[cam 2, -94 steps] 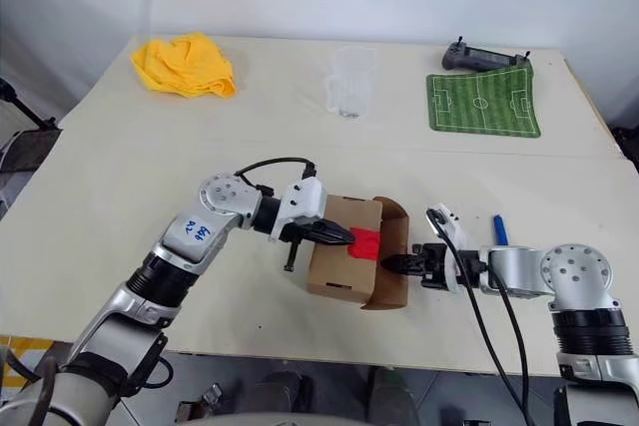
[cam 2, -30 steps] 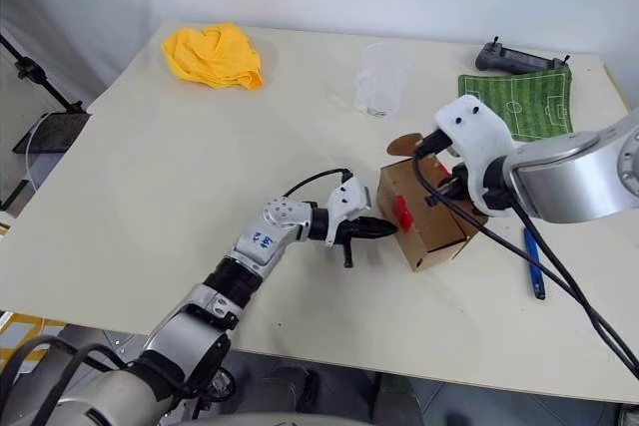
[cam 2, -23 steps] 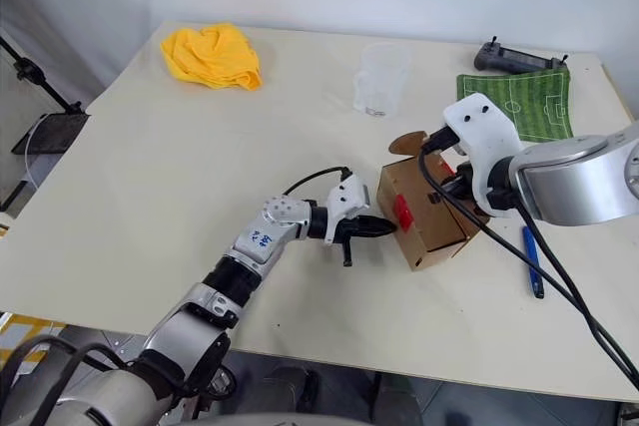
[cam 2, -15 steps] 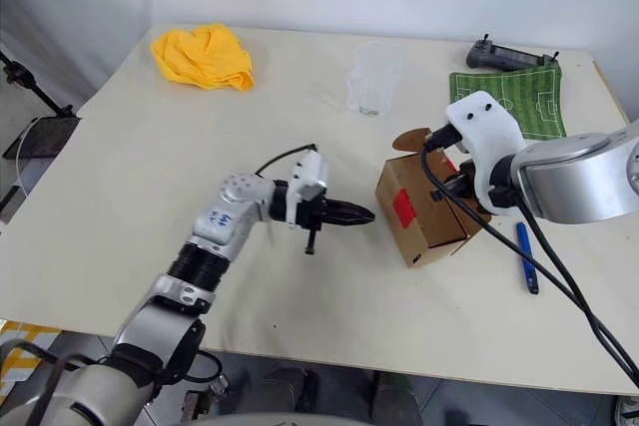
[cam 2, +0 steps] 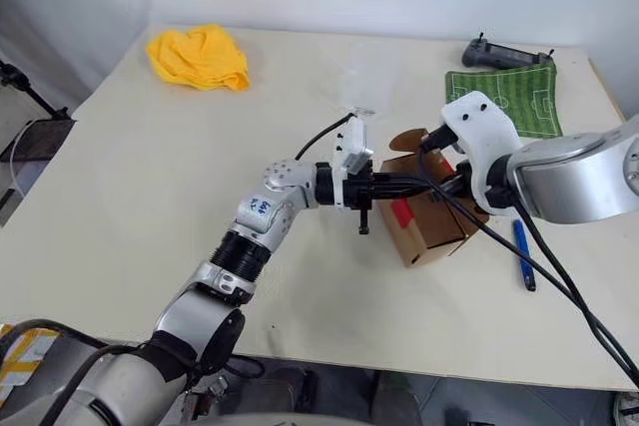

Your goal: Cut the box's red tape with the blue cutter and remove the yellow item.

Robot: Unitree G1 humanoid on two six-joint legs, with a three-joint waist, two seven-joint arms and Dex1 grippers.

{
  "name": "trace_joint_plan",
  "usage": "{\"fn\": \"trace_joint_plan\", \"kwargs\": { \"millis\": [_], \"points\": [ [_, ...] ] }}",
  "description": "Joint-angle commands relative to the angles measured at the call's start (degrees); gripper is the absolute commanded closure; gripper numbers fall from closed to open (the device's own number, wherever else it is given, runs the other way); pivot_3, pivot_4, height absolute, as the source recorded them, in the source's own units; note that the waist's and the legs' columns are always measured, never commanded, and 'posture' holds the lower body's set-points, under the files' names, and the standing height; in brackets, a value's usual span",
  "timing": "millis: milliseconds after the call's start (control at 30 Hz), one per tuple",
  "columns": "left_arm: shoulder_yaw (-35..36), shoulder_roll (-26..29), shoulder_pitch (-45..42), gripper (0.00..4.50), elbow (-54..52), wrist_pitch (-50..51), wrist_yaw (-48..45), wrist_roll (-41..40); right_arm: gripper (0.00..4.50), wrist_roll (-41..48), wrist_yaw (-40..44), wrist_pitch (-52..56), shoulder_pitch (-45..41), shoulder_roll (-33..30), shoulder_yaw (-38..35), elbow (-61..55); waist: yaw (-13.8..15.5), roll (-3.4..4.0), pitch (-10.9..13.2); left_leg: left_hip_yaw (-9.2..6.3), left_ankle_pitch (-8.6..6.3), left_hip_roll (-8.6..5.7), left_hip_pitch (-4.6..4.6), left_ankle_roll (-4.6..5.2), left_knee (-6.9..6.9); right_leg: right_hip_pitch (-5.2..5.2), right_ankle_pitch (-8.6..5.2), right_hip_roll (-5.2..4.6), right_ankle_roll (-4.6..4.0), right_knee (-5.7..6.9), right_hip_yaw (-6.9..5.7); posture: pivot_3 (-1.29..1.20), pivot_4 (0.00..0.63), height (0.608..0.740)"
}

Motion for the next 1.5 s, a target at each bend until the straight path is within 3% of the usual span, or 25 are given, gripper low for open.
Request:
{"fn": "trace_joint_plan", "kwargs": {
  "millis": [33, 633, 1033, 1500],
  "points": [
    [-0.75, -0.91, -1.66, 4.50, 2.94, -3.87, 2.07, 2.56, 4.45, 0.81, -0.39, -0.66, -0.04, 0.03, -0.79, -1.56, 0.11, 0.00, 0.00, 0.00, 0.01, 0.01, 0.00, -0.02, 0.00, -0.01, 0.00, 0.01, 0.00, 0.00, 0.00, 0.00, 0.150, 0.740],
    [-6.05, 0.71, -0.32, 4.50, 3.92, -2.66, 1.52, 9.53, 4.45, -0.09, 1.89, -2.46, 10.61, -7.22, -8.56, 1.16, 0.78, 0.00, -0.01, -0.02, 0.01, -0.04, -0.01, 0.03, 0.02, 0.03, 0.01, -0.04, 0.02, -0.01, 0.03, 0.00, 0.150, 0.740],
    [-6.76, 6.99, 3.23, 4.50, -2.11, 2.43, -1.20, 9.57, 4.45, -11.47, 7.67, -0.31, 19.31, -2.72, -13.05, 3.20, 0.32, 0.05, -0.03, -0.02, 0.03, -0.01, 0.04, 0.01, 0.06, 0.08, 0.02, -0.03, 0.02, 0.05, 0.03, 0.00, 0.150, 0.740],
    [-7.68, 15.64, 9.01, 4.50, -13.61, 13.16, -3.36, 9.29, 4.45, -2.58, 0.29, -2.15, 16.92, 0.81, -10.47, -6.01, -1.28, 0.03, -0.11, 0.03, 0.08, 0.05, 0.72, -0.09, 0.03, 0.57, 0.01, -0.01, 0.01, 0.04, 0.19, 0.00, 0.150, 0.740]
  ]
}}
